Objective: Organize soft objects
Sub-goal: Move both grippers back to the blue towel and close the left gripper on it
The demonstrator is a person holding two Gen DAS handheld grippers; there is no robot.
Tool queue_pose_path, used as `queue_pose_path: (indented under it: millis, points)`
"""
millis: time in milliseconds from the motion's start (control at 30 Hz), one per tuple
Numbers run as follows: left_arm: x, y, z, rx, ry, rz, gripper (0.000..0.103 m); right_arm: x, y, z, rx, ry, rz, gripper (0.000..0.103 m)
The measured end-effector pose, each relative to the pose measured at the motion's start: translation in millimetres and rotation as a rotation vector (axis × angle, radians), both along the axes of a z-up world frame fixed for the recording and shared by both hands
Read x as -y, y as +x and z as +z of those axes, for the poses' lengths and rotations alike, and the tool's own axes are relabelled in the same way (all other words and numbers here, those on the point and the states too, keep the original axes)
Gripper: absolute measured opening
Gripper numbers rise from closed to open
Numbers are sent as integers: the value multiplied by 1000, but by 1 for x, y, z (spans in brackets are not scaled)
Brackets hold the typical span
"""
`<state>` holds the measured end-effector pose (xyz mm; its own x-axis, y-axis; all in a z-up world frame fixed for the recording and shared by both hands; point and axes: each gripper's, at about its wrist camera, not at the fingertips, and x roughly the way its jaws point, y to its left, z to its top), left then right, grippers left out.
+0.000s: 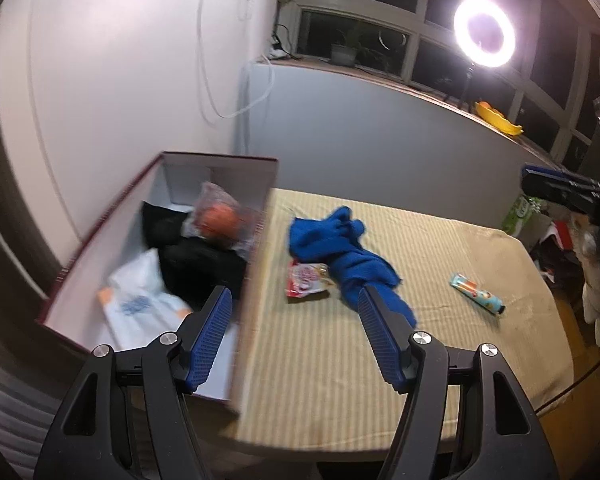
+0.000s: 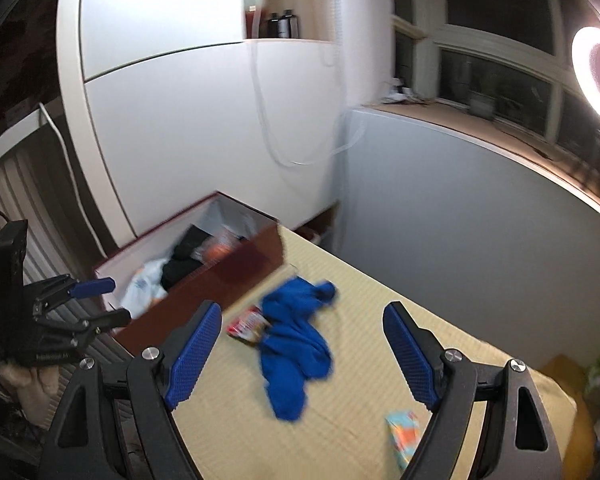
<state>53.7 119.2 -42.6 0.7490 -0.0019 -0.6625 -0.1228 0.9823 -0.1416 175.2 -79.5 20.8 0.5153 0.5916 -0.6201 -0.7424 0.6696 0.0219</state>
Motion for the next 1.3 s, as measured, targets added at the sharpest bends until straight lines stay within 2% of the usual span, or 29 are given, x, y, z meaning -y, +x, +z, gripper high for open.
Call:
queue_pose_path:
  millis: [333, 533, 700, 767, 933, 1067, 1167, 1300]
  points:
    - [45, 25, -24, -47, -32, -107, 65, 89, 4, -37, -83, -22, -135, 80]
    - [64, 37, -47, -65, -79, -121, 65, 102, 29, -61, -202, 34, -144, 80]
    - [72, 55, -69, -93, -118, -123, 57, 69, 54, -78, -291, 67, -66, 80]
    - [71, 63, -77, -105, -133, -112, 57, 50, 61, -86, -318, 65, -26, 80]
    - [62, 80, -94, -129, -172, -80, 56, -1, 85, -114, -404, 39, 44, 80]
    - [54, 95, -107, -150, -213, -66, 49, -41, 108, -139, -465, 15, 73, 80]
    - [47, 105, -115, -161, -253, -61, 47, -65, 120, -151, -483, -5, 93, 80]
    - [45, 115, -121, -165, -265, -60, 42, -87, 131, -166, -498, -30, 111, 80]
